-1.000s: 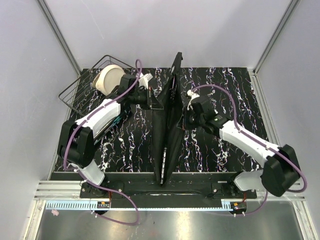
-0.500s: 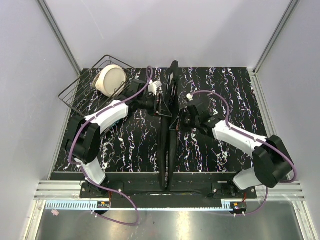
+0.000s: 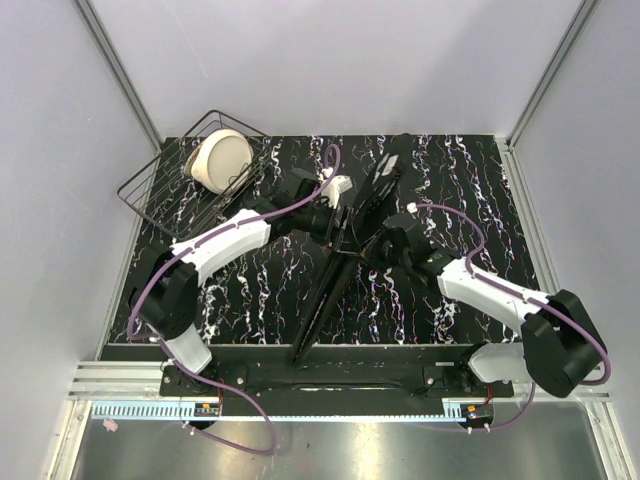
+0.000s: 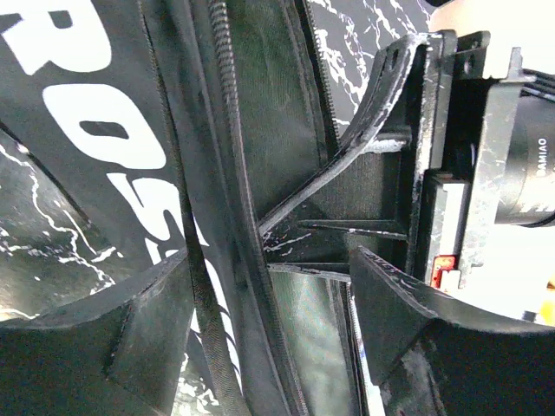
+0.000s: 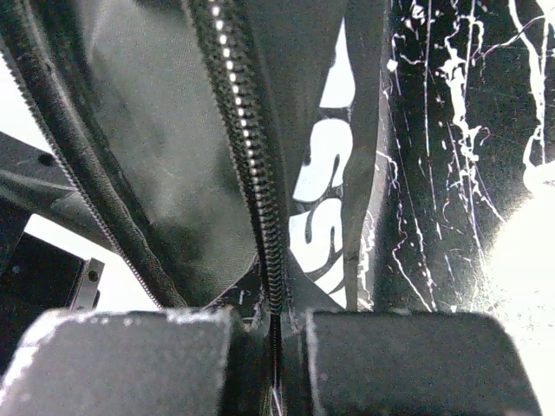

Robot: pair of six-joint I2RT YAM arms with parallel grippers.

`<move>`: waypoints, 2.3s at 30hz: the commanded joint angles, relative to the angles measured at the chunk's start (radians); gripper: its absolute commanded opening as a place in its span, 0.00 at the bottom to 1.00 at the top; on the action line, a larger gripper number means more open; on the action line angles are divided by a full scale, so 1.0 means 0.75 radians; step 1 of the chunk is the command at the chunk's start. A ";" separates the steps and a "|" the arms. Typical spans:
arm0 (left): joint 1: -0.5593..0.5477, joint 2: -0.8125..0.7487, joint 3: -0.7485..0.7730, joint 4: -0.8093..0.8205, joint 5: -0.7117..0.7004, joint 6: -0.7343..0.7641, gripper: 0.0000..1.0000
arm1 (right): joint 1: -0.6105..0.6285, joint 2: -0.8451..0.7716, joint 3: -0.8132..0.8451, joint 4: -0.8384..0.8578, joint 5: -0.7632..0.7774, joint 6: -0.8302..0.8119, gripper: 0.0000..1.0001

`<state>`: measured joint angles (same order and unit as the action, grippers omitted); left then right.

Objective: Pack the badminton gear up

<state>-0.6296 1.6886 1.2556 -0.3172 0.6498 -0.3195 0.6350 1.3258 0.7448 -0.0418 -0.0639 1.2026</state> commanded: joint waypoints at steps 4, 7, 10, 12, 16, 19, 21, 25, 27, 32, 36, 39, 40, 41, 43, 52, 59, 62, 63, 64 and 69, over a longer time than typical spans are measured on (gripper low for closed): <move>-0.089 -0.085 0.058 -0.092 -0.138 0.211 0.73 | -0.014 -0.146 0.105 -0.014 0.249 0.172 0.02; -0.128 -0.085 0.068 -0.139 -0.218 0.270 0.73 | -0.022 -0.166 0.115 -0.051 0.279 0.196 0.03; -0.167 -0.075 0.079 -0.178 -0.265 0.320 0.73 | -0.035 -0.174 0.120 -0.071 0.278 0.211 0.04; -0.185 -0.053 0.085 -0.195 -0.273 0.330 0.72 | -0.043 -0.176 0.126 -0.073 0.271 0.213 0.04; -0.204 -0.030 0.099 -0.215 -0.255 0.354 0.70 | -0.051 -0.179 0.138 -0.098 0.269 0.207 0.05; -0.216 -0.038 0.089 -0.203 -0.273 0.358 0.72 | -0.061 -0.160 0.162 -0.114 0.247 0.188 0.06; -0.224 -0.040 0.085 -0.195 -0.338 0.365 0.72 | -0.061 -0.152 0.175 -0.116 0.222 0.186 0.06; -0.226 -0.020 0.081 -0.166 -0.457 0.326 0.54 | -0.061 -0.150 0.171 -0.096 0.194 0.156 0.16; -0.222 -0.002 0.093 -0.182 -0.498 0.314 0.30 | -0.061 -0.158 0.156 -0.065 0.173 0.034 0.36; -0.200 0.000 0.109 -0.219 -0.531 0.299 0.00 | -0.159 -0.252 0.095 -0.075 0.024 -0.377 0.75; -0.157 0.009 0.105 -0.195 -0.378 0.244 0.00 | -0.337 -0.346 0.115 -0.226 -0.097 -0.589 0.81; -0.146 0.025 0.109 -0.185 -0.282 0.220 0.00 | -0.419 -0.375 0.223 -0.375 -0.083 -0.760 0.84; -0.142 0.029 0.107 -0.178 -0.263 0.209 0.00 | -0.435 -0.363 0.264 -0.507 -0.032 -0.791 0.86; -0.134 0.035 0.105 -0.170 -0.241 0.199 0.00 | -0.498 -0.361 0.319 -0.553 -0.007 -0.846 0.88; -0.112 0.037 0.101 -0.156 -0.167 0.160 0.00 | -0.601 -0.377 0.320 -0.568 -0.035 -0.873 0.88; 0.023 0.152 0.050 0.044 0.430 -0.130 0.00 | -1.073 -0.355 -0.015 0.014 -0.579 -0.818 0.76; 0.058 0.133 -0.119 0.452 0.563 -0.469 0.00 | -1.262 -0.156 -0.124 0.468 -0.749 -0.602 0.51; 0.103 0.103 -0.218 0.621 0.582 -0.580 0.00 | -1.325 -0.019 -0.175 0.754 -0.906 -0.477 0.48; 0.109 0.103 -0.218 0.623 0.588 -0.584 0.00 | -1.331 0.048 -0.185 0.907 -0.929 -0.450 0.46; 0.113 0.103 -0.218 0.625 0.598 -0.588 0.00 | -1.333 0.081 -0.195 0.979 -0.950 -0.428 0.44; 0.126 0.068 -0.273 0.744 0.621 -0.676 0.00 | -1.333 0.279 -0.191 1.285 -1.105 -0.382 0.43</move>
<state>-0.5434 1.8149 1.0584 0.0566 1.0264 -0.7311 -0.3668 1.4605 0.5938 0.6064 -0.7422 0.8589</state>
